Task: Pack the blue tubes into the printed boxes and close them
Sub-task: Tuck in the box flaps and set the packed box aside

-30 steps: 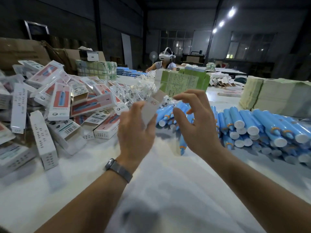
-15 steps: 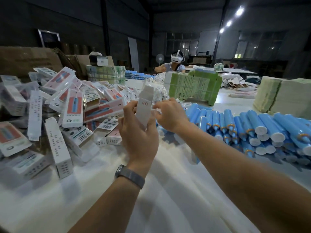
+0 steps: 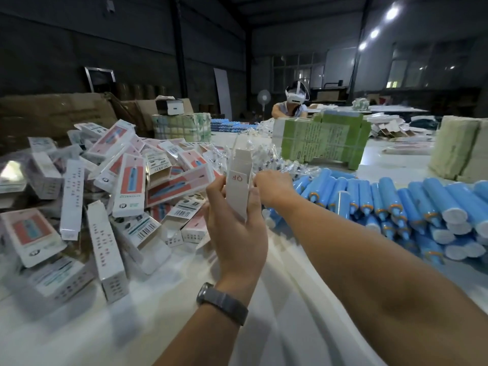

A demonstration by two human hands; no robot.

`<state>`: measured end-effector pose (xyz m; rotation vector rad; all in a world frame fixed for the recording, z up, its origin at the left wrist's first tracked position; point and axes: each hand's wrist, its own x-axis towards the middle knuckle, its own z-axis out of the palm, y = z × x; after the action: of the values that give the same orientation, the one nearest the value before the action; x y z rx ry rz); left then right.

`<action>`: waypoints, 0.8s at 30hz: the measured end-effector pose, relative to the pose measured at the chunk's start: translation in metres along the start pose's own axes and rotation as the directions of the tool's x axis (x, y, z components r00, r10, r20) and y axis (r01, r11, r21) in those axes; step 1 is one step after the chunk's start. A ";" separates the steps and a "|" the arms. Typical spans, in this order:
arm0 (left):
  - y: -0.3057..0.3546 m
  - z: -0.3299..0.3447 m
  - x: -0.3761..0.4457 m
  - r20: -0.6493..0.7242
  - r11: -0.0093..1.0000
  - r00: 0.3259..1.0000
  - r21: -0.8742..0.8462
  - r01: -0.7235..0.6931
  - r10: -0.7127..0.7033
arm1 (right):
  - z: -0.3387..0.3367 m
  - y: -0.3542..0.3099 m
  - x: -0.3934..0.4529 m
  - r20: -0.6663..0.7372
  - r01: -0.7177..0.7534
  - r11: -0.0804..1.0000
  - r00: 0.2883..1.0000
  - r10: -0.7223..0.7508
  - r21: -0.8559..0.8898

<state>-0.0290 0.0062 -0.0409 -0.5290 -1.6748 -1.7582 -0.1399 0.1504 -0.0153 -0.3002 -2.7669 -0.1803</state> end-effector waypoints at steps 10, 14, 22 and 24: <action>0.012 0.004 -0.009 0.081 0.994 0.995 -0.103 -0.045 0.054 | -0.060 0.025 -0.046 -0.207 0.034 0.684 0.963 0.173 0.728; 0.013 0.005 -0.012 0.110 0.988 0.994 -0.152 -0.008 0.025 | -0.080 0.037 -0.093 -0.238 0.075 0.643 0.956 0.170 0.762; 0.020 0.005 -0.022 0.170 0.990 0.983 -0.132 -0.047 0.070 | -0.066 0.042 -0.176 -0.050 -0.063 0.697 0.989 0.140 0.714; 0.021 0.005 -0.025 0.209 0.990 0.972 -0.116 -0.083 0.106 | -0.073 0.052 -0.184 -0.101 -0.058 0.576 0.966 0.240 0.815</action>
<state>0.0027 0.0156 -0.0420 -0.8607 -1.6744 -1.7797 0.0643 0.1550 -0.0083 -0.2381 -2.2858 1.0315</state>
